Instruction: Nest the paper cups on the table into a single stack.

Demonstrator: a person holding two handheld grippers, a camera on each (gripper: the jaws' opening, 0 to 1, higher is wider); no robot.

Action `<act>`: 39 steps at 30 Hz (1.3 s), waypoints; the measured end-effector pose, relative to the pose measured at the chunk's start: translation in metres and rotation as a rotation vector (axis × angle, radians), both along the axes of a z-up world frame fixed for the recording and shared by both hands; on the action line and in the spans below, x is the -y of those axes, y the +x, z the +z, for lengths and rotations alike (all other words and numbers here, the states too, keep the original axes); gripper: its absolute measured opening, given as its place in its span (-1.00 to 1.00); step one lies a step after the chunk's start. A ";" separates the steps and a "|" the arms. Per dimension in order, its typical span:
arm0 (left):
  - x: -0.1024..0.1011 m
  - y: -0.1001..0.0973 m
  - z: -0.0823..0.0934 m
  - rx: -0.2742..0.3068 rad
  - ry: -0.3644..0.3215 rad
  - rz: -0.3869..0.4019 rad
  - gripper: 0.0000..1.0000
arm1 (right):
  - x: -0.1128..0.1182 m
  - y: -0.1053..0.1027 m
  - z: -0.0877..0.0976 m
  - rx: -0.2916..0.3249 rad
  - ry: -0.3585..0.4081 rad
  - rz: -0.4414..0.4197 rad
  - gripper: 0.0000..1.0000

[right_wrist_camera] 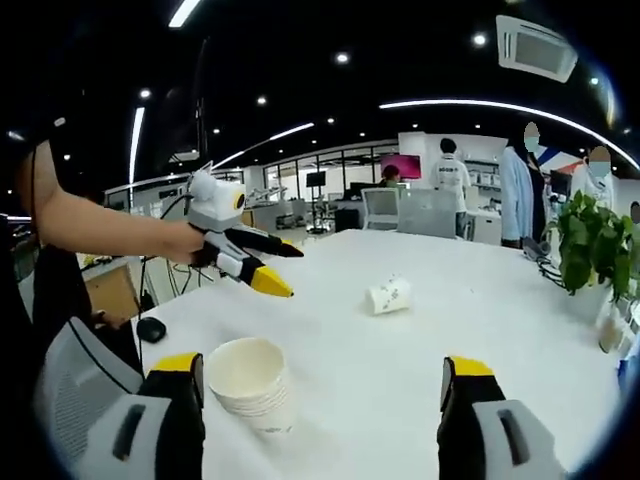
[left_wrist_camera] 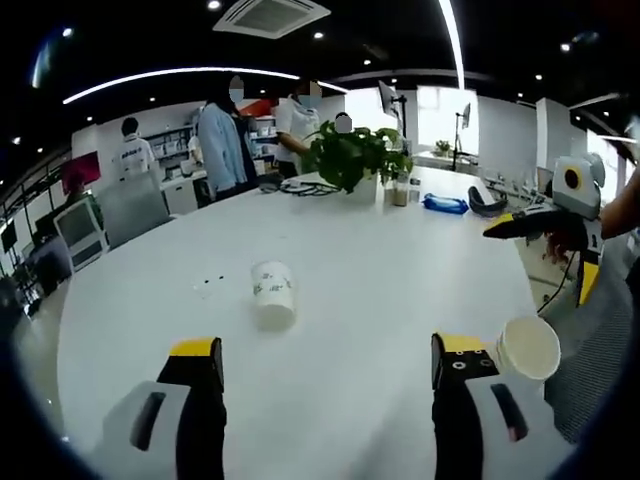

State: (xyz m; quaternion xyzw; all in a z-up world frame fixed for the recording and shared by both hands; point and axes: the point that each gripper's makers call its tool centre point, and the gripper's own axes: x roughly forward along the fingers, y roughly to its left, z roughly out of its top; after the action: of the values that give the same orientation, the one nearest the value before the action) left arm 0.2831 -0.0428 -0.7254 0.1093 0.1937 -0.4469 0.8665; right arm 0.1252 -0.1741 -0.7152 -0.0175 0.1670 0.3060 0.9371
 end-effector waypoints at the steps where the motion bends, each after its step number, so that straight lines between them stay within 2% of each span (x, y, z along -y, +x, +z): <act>1: 0.002 0.004 -0.001 -0.001 -0.001 0.003 0.70 | 0.001 0.000 -0.001 -0.002 0.000 -0.004 1.00; 5: 0.008 0.010 -0.008 -0.013 0.000 0.007 0.63 | 0.004 -0.002 -0.009 -0.024 -0.024 -0.006 1.00; 7: 0.009 0.016 -0.015 -0.036 -0.003 0.016 0.68 | 0.004 -0.002 -0.010 -0.022 -0.031 -0.006 1.00; 13: 0.012 0.032 -0.026 -0.044 0.010 0.023 0.77 | 0.008 0.000 -0.010 -0.022 -0.016 -0.021 1.00; 25: 0.026 0.063 -0.034 -0.067 -0.027 0.061 0.92 | 0.017 0.001 -0.027 -0.061 -0.024 -0.048 1.00; 33: 0.035 0.077 -0.059 -0.094 -0.043 0.103 0.85 | 0.019 0.000 -0.035 -0.085 -0.022 -0.058 0.99; 39: 0.040 0.089 -0.066 -0.088 -0.052 0.124 0.70 | 0.020 -0.003 -0.039 -0.095 -0.007 -0.071 0.97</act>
State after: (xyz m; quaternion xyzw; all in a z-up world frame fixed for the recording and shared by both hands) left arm 0.3724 -0.0829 -0.7914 0.0546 0.2263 -0.4018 0.8856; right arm 0.1223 -0.1941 -0.7542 -0.0003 0.2127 0.2723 0.9384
